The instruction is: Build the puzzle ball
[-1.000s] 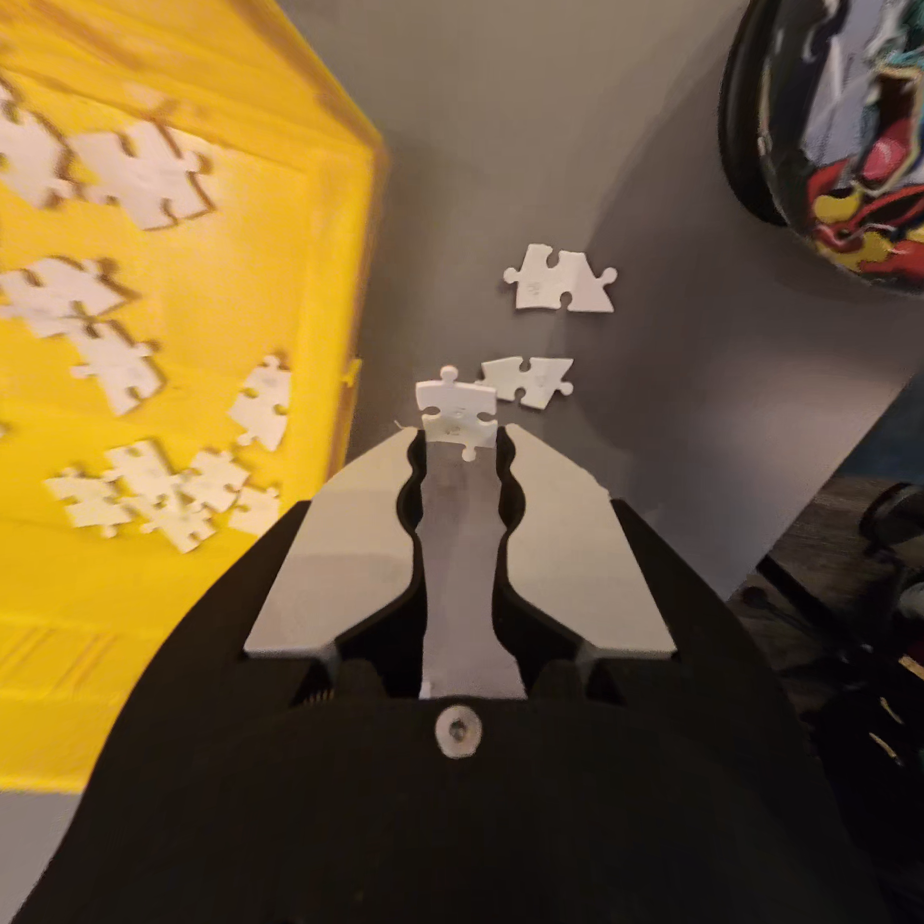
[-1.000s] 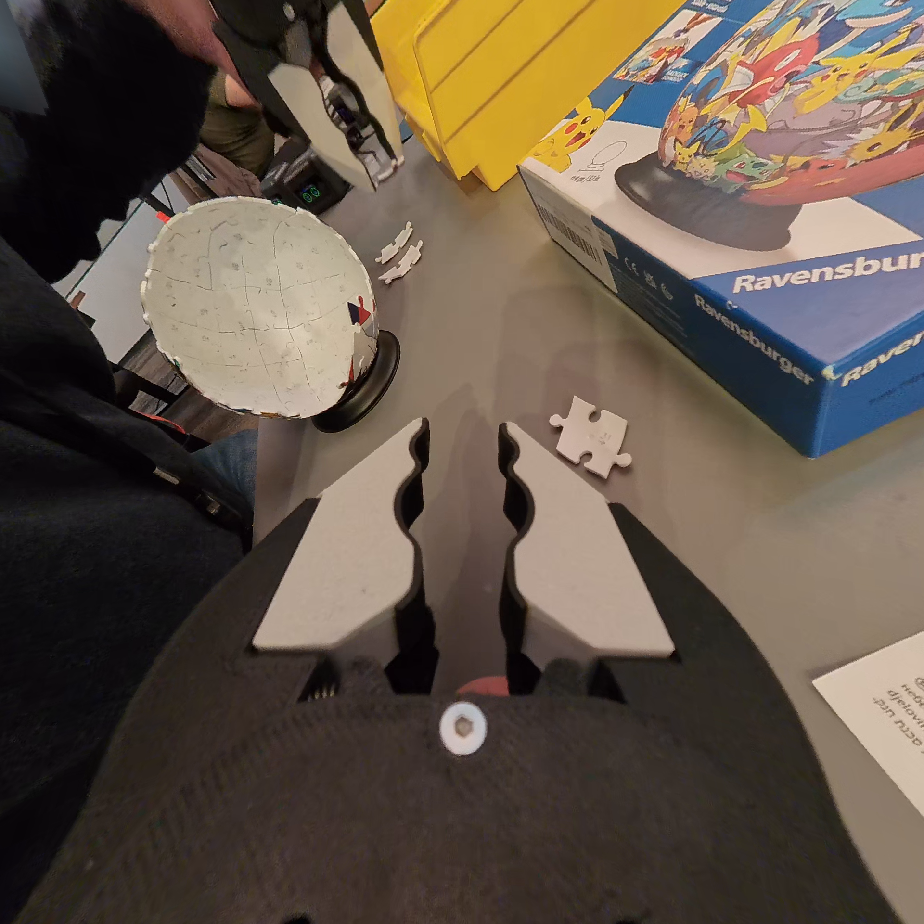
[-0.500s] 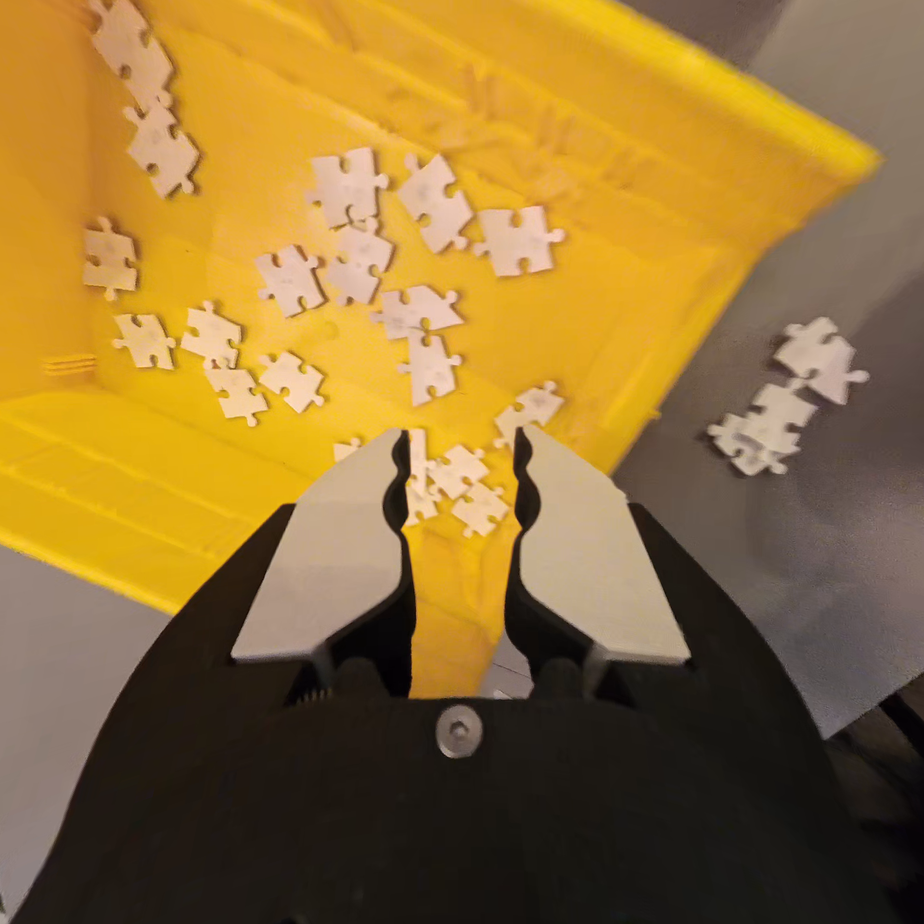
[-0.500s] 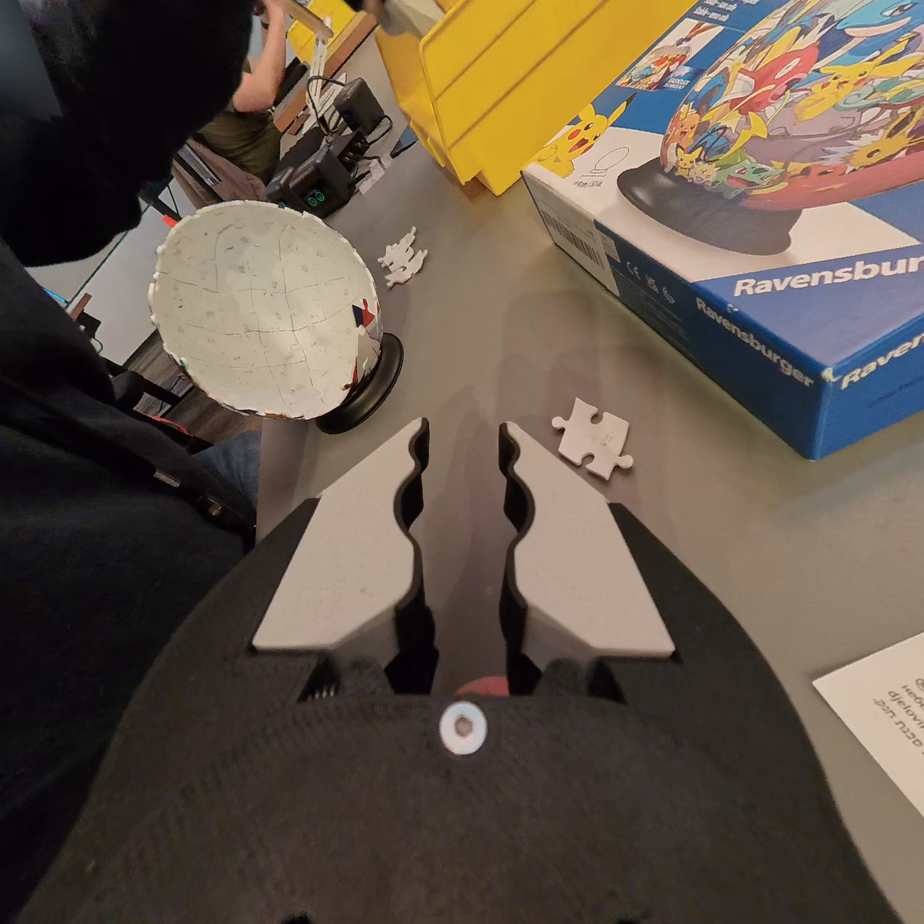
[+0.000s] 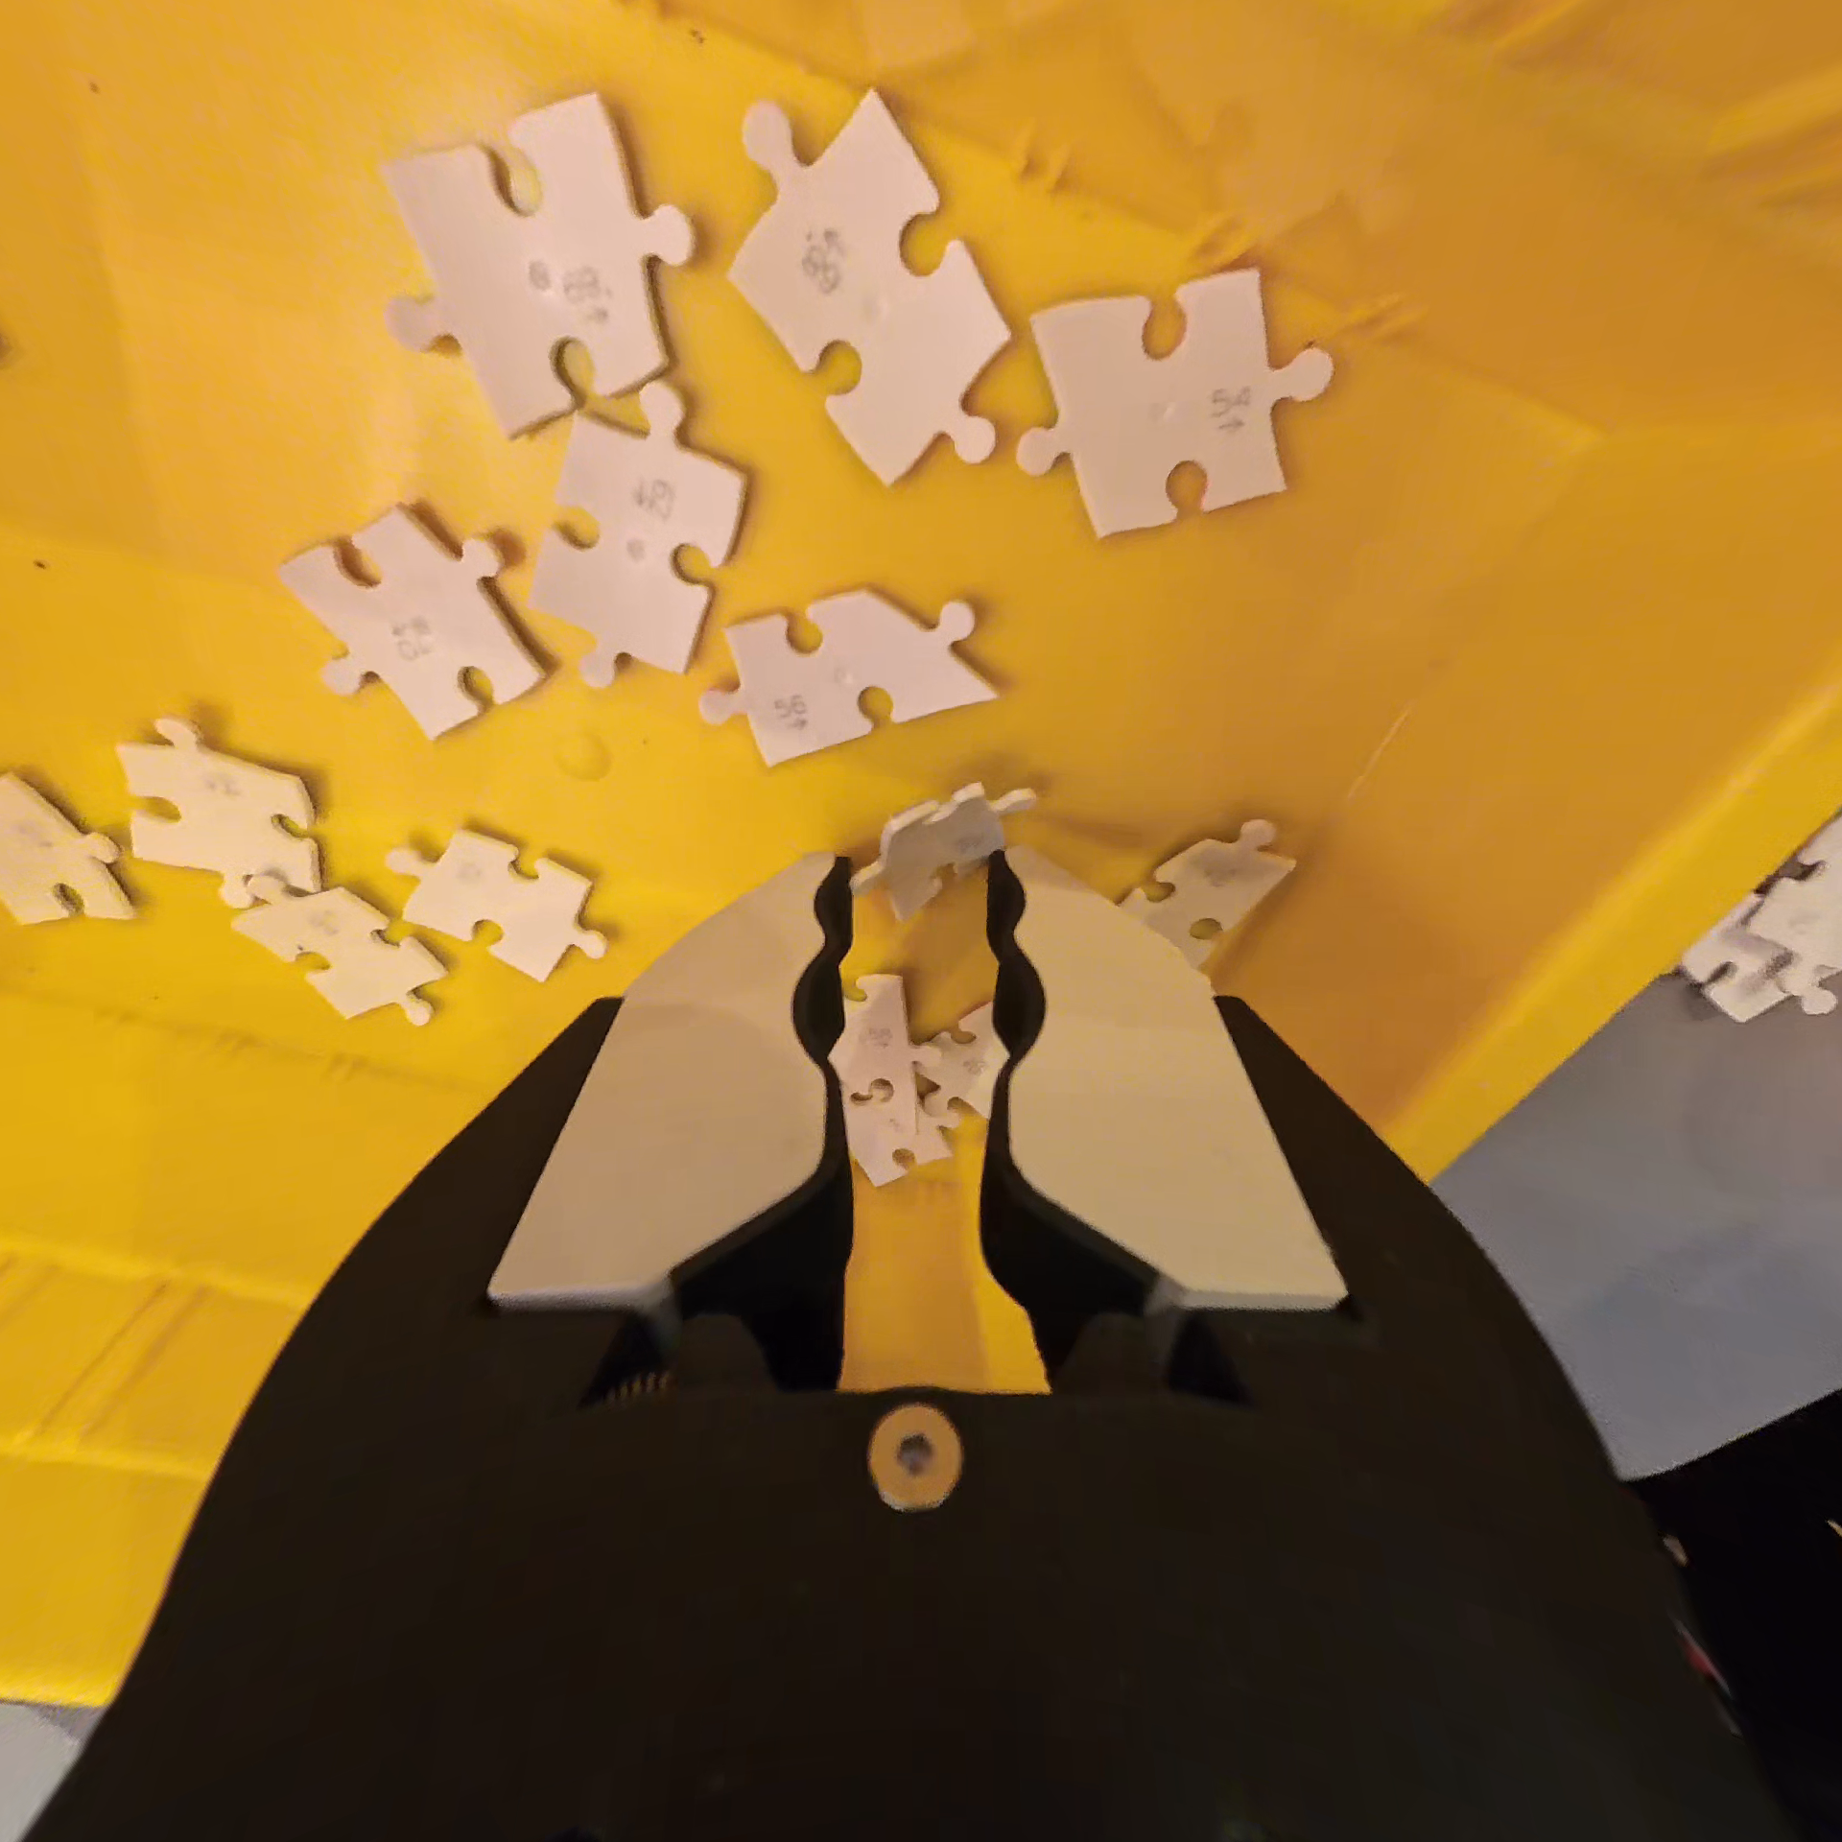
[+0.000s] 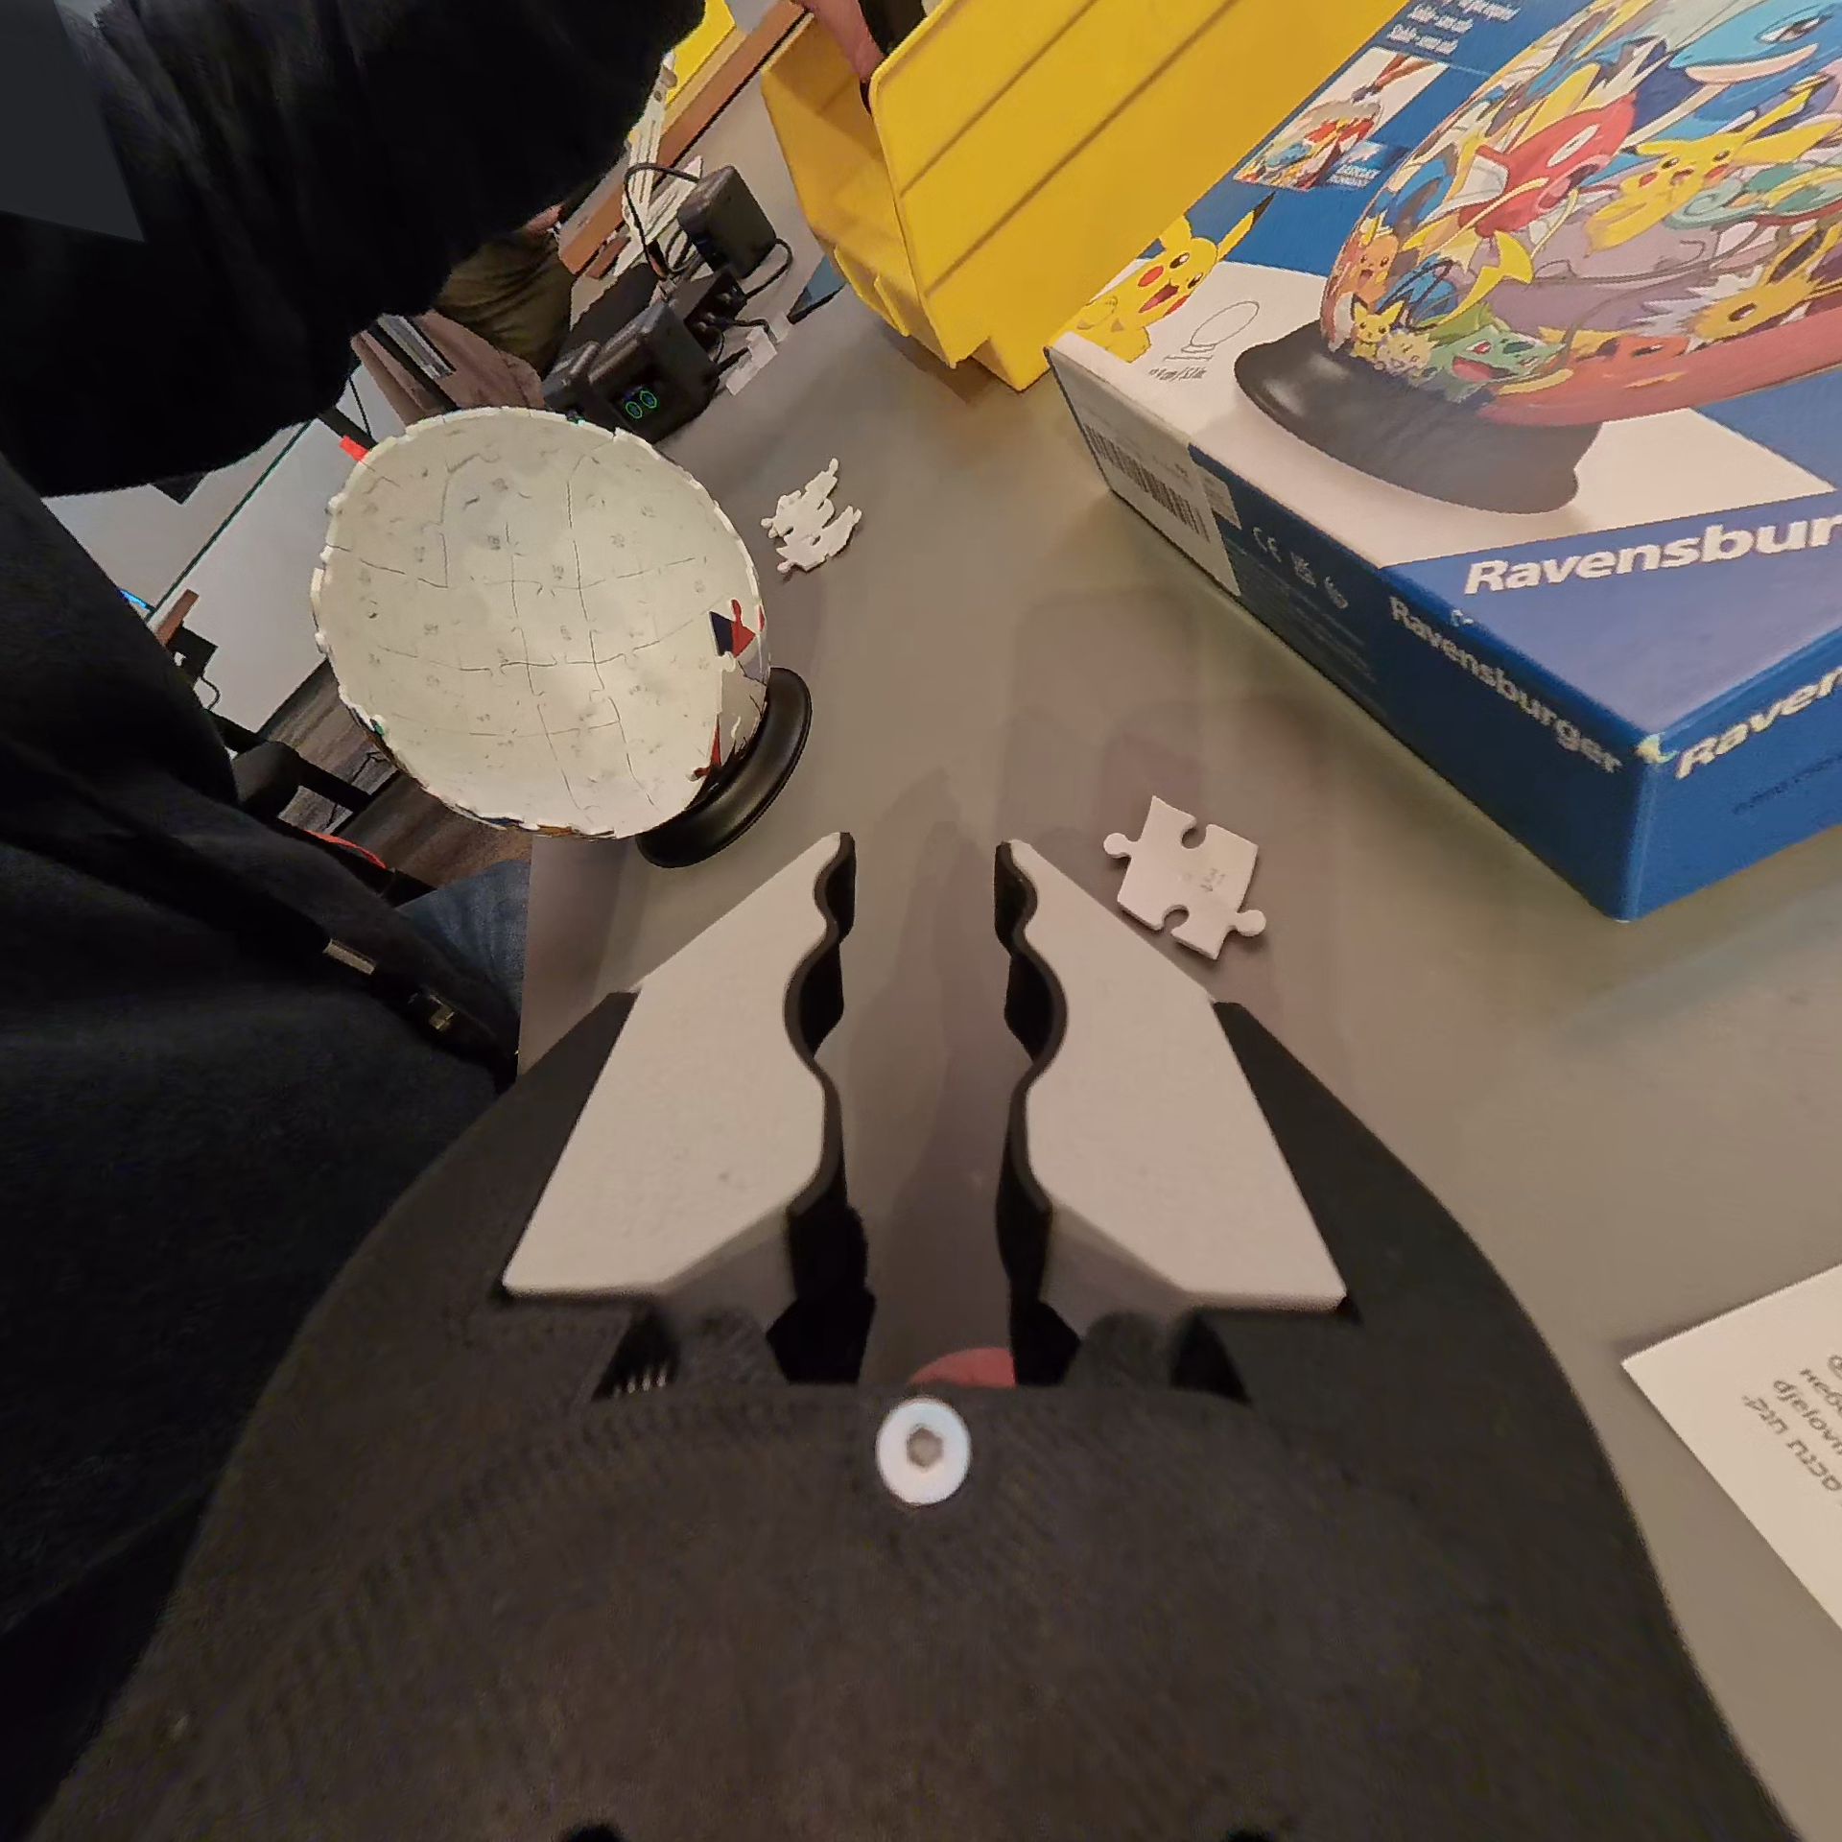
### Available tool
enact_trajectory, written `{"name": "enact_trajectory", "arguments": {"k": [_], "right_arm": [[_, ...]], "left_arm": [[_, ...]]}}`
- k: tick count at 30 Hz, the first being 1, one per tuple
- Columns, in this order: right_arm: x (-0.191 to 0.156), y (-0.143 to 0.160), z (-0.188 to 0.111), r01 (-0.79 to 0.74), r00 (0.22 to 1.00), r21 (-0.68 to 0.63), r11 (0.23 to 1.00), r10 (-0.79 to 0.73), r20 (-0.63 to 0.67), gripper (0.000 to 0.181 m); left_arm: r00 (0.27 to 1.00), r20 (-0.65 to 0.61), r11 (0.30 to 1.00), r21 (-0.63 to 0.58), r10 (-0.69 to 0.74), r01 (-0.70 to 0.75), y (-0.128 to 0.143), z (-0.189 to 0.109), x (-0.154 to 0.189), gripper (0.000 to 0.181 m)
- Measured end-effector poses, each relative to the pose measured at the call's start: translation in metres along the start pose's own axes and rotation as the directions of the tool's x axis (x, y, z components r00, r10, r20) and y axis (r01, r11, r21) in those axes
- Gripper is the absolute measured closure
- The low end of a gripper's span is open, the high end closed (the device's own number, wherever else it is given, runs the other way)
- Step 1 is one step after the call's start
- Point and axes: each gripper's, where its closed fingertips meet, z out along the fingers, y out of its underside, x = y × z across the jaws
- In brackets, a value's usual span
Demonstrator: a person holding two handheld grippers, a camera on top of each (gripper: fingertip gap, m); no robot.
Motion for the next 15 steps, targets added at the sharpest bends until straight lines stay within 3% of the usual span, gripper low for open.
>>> {"name": "enact_trajectory", "arguments": {"k": [4, 9, 13, 15], "right_arm": [[0.000, 0.000, 0.000, 0.000, 1.000, -0.001, 1.000, 0.000, -0.001, 0.155], [0.000, 0.000, 0.000, -0.001, 1.000, -0.002, 1.000, 0.001, -0.001, 0.155], [0.000, 0.000, 0.000, -0.001, 1.000, -0.003, 1.000, 0.001, -0.003, 0.155], [0.000, 0.000, 0.001, 0.000, 1.000, -0.004, 1.000, 0.000, -0.002, 0.155]], "left_arm": [[1.000, -0.008, 0.999, 0.039, 0.004, -0.004, -0.002, -0.009, 0.006, 0.180], [0.999, 0.031, 0.994, 0.109, 0.012, -0.016, 0.003, -0.046, 0.031, 0.180], [0.997, -0.047, 0.987, 0.155, 0.057, -0.049, 0.010, -0.074, 0.088, 0.180], [0.990, -0.116, 0.987, 0.144, 0.085, -0.068, 0.015, -0.068, 0.122, 0.180]]}}
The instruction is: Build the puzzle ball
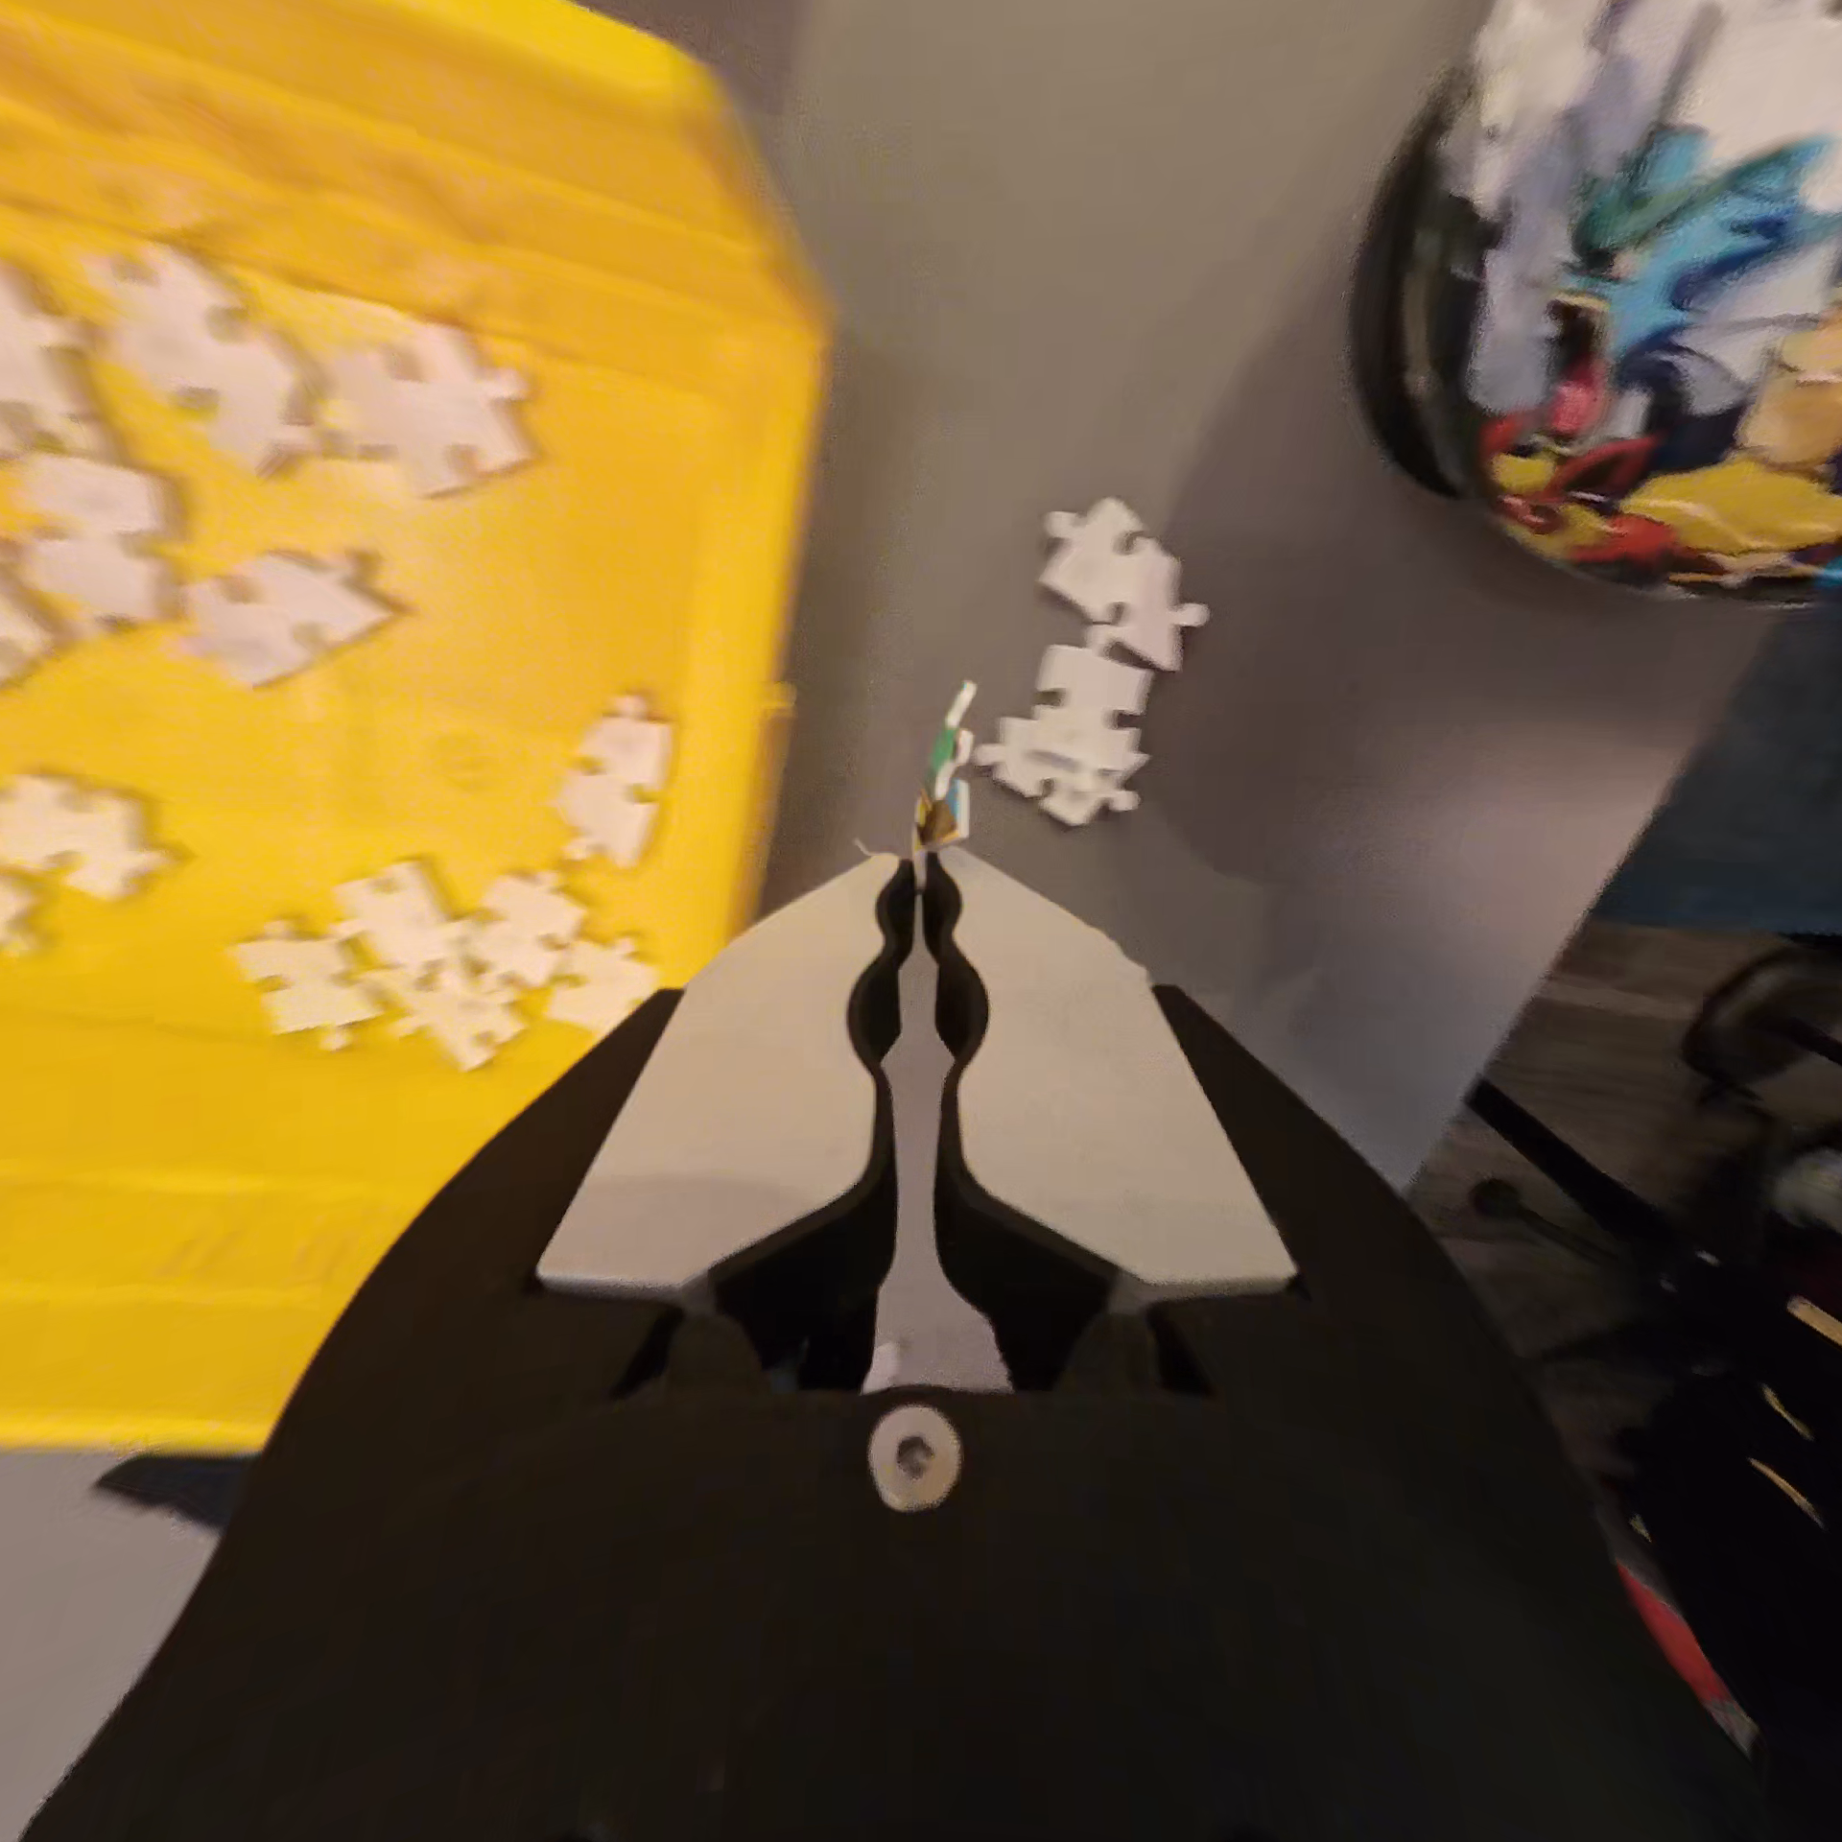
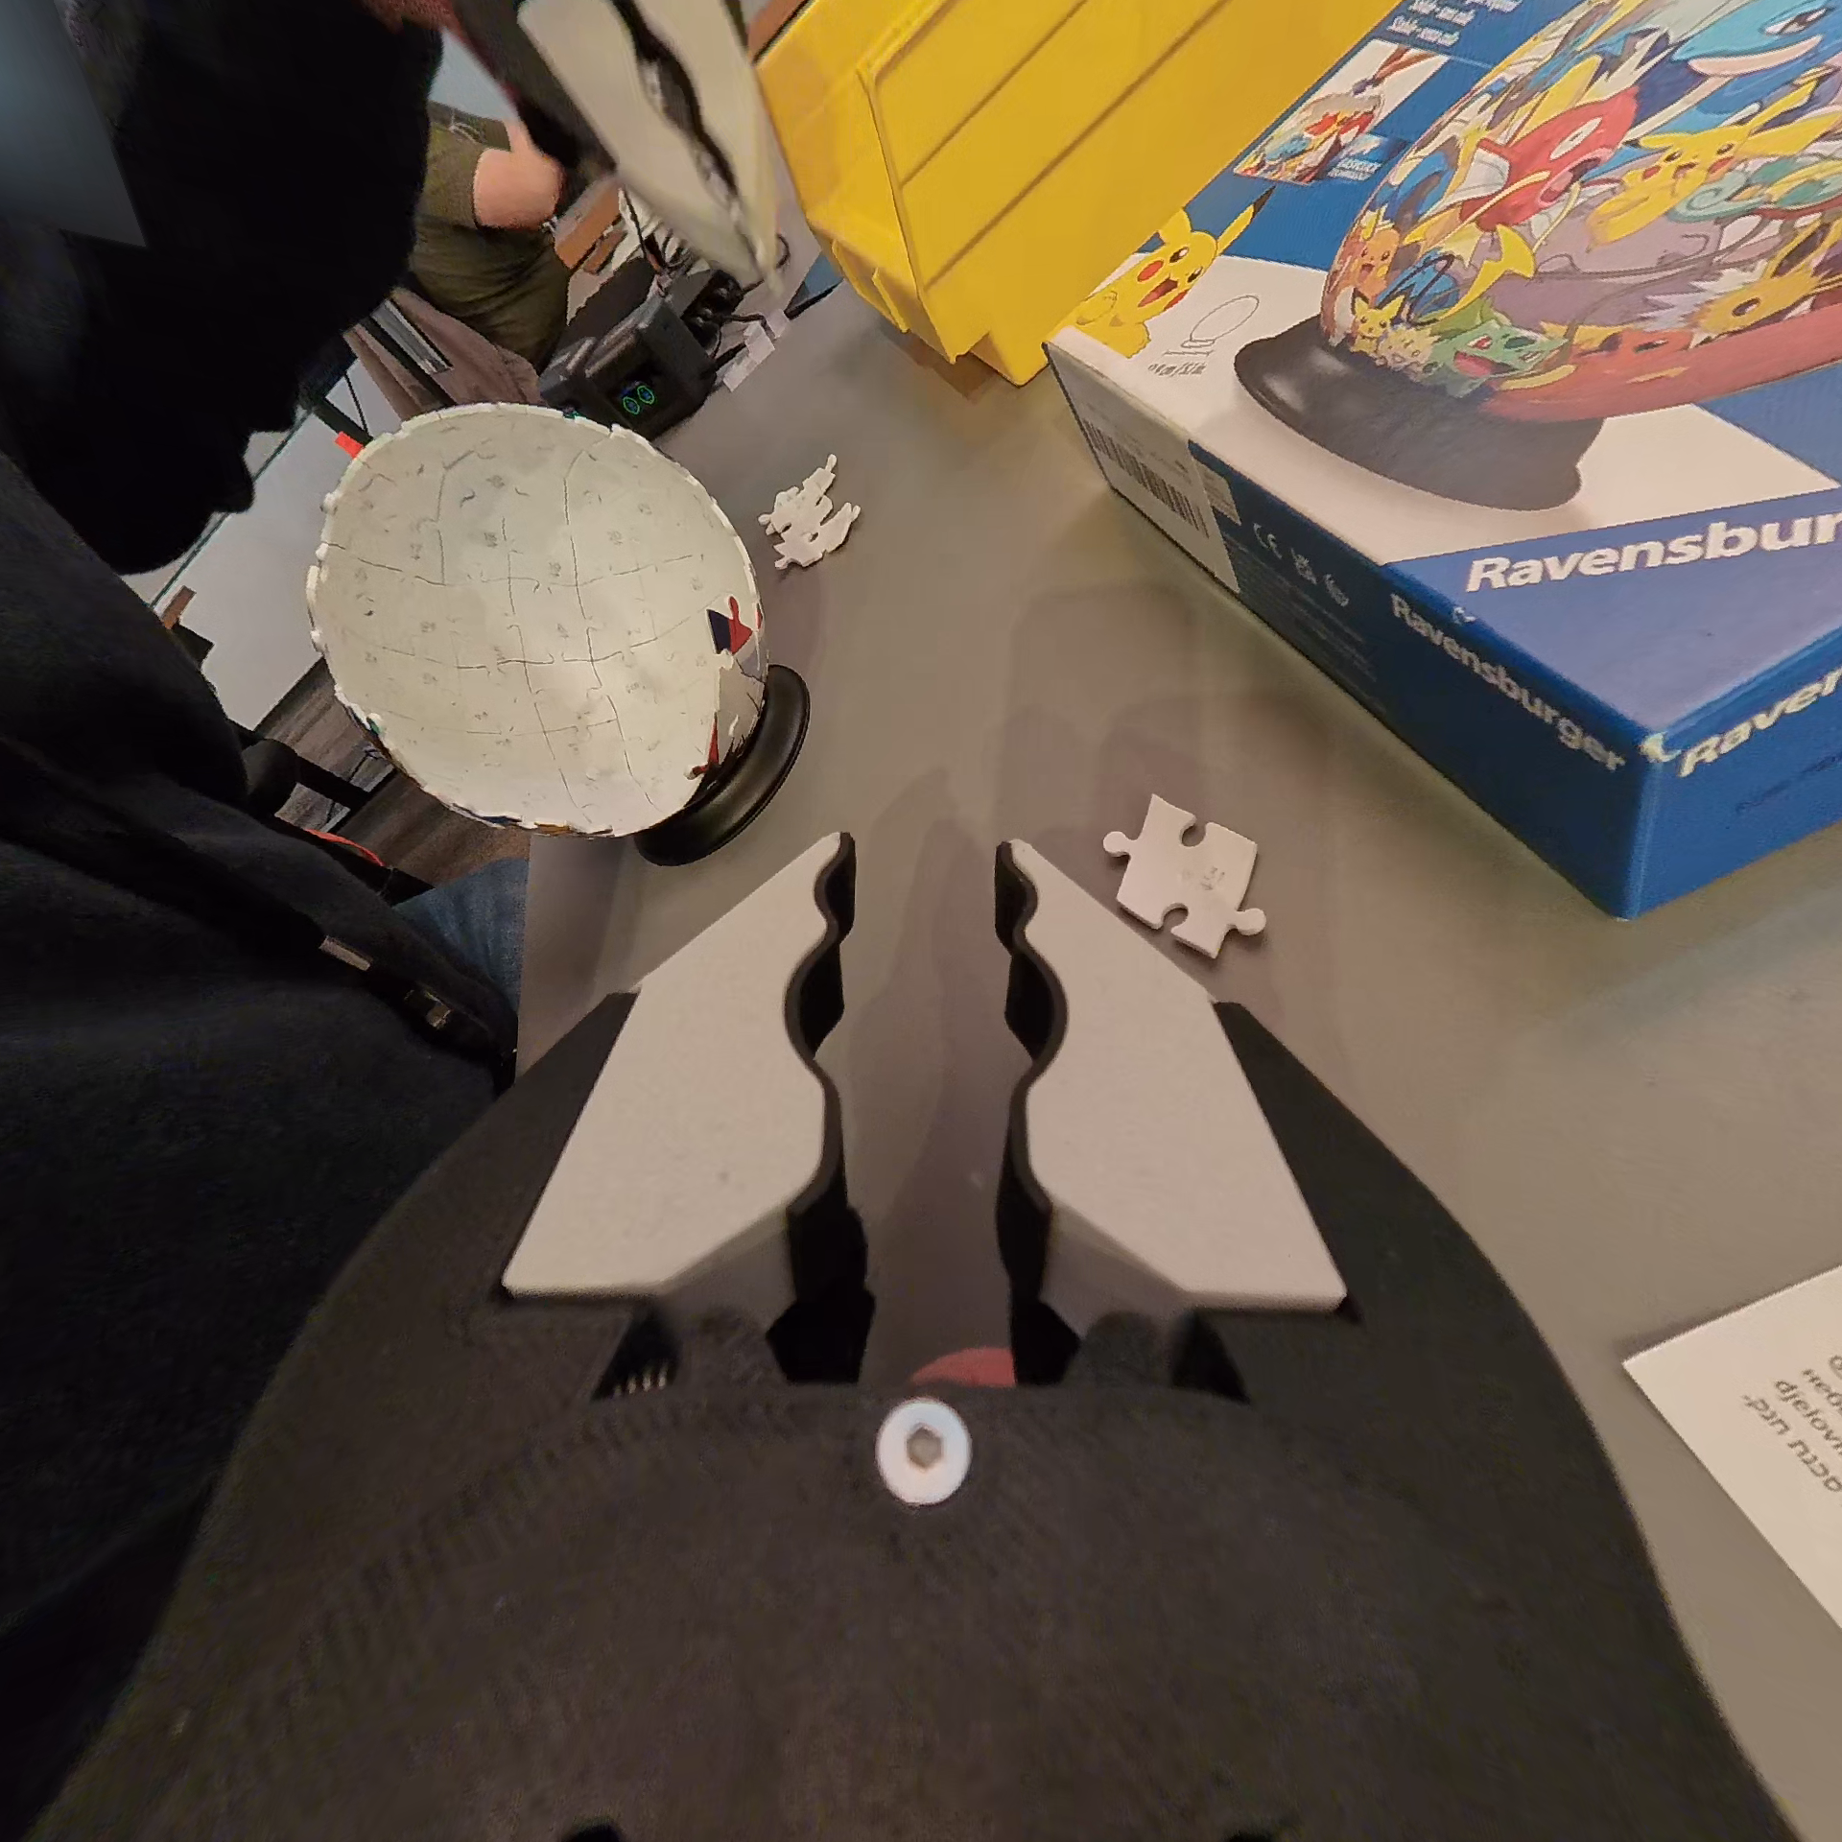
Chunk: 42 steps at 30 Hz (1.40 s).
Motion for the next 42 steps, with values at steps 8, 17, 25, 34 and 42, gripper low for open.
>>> {"name": "enact_trajectory", "arguments": {"k": [8, 17, 25, 34, 42], "right_arm": [[-0.001, 0.000, 0.000, 0.005, 1.000, -0.001, 1.000, -0.005, 0.000, 0.155], [-0.002, 0.000, 0.000, 0.007, 1.000, 0.001, 1.000, -0.007, 0.007, 0.155], [-0.004, -0.001, -0.001, 0.008, 1.000, 0.009, 1.000, -0.009, 0.021, 0.154], [-0.005, -0.002, -0.002, 0.010, 0.999, 0.019, 1.000, -0.010, 0.032, 0.154], [-0.006, -0.003, -0.003, 0.012, 0.999, 0.023, 1.000, -0.013, 0.035, 0.154]], "left_arm": [[0.995, -0.076, 0.996, -0.057, -0.069, 0.065, 0.021, 0.051, 0.021, 0.148], [0.984, 0.172, 0.966, -0.244, -0.046, 0.088, 0.049, -0.003, -0.097, 0.146], [0.983, 0.176, 0.851, -0.522, 0.044, 0.055, 0.075, 0.042, -0.126, 0.149], [0.989, 0.150, 0.824, -0.559, -0.006, 0.090, 0.081, 0.043, -0.130, 0.167], [0.986, 0.167, 0.858, -0.505, -0.011, 0.095, 0.076, 0.041, -0.134, 0.181]]}}
